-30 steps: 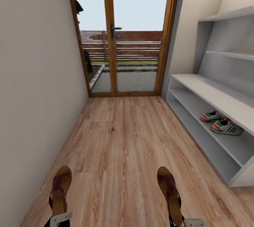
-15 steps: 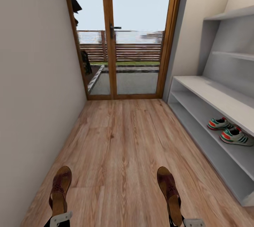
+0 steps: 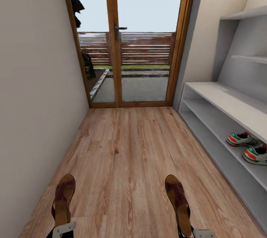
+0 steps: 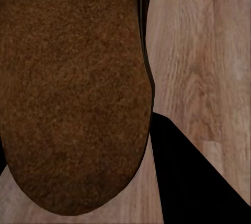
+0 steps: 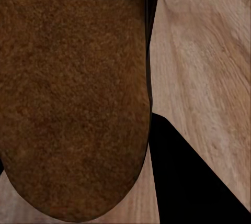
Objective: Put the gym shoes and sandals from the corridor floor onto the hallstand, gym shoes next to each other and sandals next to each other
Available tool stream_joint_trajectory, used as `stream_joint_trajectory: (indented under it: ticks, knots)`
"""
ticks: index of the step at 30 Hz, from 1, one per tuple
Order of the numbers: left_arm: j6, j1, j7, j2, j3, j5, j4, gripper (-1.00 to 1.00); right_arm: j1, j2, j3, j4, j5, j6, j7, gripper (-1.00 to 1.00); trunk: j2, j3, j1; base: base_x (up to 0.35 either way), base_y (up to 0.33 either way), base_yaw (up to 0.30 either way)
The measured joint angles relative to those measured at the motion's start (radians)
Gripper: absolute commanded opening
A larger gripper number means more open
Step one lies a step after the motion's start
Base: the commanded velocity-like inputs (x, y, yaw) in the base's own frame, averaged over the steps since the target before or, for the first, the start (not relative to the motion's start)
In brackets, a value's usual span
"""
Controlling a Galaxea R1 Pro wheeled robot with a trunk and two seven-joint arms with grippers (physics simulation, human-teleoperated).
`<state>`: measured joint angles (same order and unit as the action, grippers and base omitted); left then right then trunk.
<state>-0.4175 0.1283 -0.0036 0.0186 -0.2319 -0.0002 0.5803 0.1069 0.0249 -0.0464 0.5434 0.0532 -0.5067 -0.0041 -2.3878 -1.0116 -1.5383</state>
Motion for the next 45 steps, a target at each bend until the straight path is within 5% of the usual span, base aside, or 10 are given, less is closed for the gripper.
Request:
stream_joint_trajectory:
  ticks: [21,45]
  knots:
    - [0.001,0.0,0.0,0.0,0.0,0.003,0.0,-1.0,0.0,0.0,0.0,0.0,0.0,0.0,0.0,-1.0,0.0,0.001,0.0,0.338,0.0,-0.011]
    - [0.001,0.0,0.0,0.0,-0.001,0.009,0.0,-1.0,0.0,0.0,0.0,0.0,0.0,0.0,0.0,-1.0,0.0,0.022,0.0,0.339,0.005,-0.179]
